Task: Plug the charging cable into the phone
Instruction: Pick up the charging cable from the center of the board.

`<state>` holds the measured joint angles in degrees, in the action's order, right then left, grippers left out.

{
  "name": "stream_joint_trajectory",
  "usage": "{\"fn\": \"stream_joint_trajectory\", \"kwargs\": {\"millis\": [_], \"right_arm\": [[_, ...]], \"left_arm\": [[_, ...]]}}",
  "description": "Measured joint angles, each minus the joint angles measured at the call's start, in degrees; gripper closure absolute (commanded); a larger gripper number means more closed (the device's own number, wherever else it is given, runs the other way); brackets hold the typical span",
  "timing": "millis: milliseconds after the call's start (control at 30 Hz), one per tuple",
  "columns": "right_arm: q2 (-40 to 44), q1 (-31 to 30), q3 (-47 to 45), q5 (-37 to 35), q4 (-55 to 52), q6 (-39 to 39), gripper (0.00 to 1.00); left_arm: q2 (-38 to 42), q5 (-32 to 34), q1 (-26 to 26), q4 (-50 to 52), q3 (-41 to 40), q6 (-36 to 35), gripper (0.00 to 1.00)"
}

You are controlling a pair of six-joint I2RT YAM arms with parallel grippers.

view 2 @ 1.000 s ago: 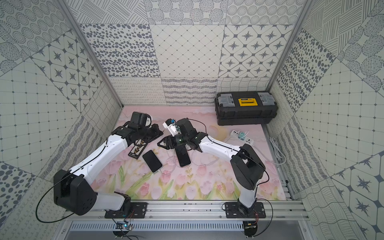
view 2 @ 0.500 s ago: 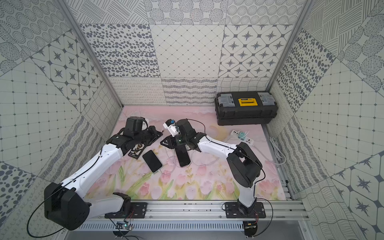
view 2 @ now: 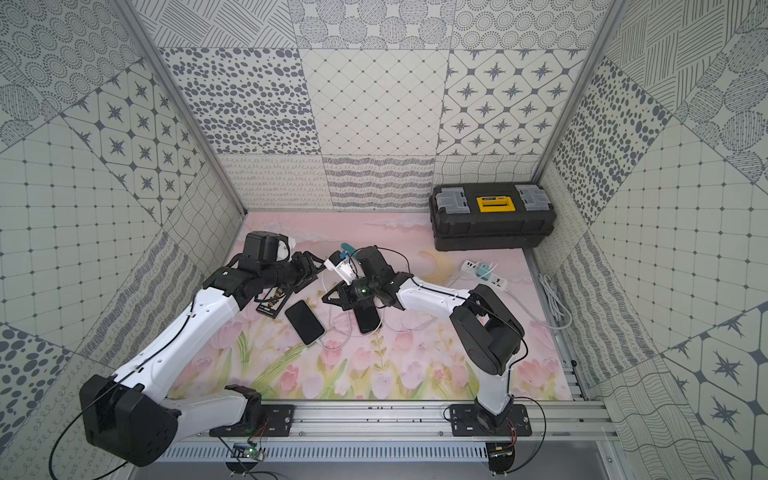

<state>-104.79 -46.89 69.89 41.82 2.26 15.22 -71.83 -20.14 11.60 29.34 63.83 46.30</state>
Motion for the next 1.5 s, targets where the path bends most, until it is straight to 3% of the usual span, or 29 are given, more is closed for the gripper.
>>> {"fn": "stream_joint_trajectory", "kwargs": {"millis": [400, 767, 967, 1267, 1500], "right_arm": [[1.79, -0.87, -1.84, 4.85, -4.46, -9.53, 1.0], [1.81, -1.68, -2.29, 5.57, -5.92, -12.48, 1.0], [1.81, -1.68, -2.29, 5.77, -5.97, -12.72, 1.0], [1.92, -1.7, -2.29, 6.05, -6.16, -12.74, 1.0], [2.1, -1.68, -2.29, 6.6, -6.32, -12.74, 1.0]], "left_arm": [[-5.4, -7.43, -2.12, 9.79, 3.98, -4.07, 0.44], [-10.4, -9.35, -3.1, 11.91, 8.94, -4.52, 0.76], [-11.65, -9.22, -3.26, 12.92, 10.49, -5.4, 0.84], [-12.68, -8.79, -3.32, 14.51, 11.82, -7.43, 0.82], [-13.75, -8.68, -3.32, 14.62, 12.33, -8.76, 0.86]]}}
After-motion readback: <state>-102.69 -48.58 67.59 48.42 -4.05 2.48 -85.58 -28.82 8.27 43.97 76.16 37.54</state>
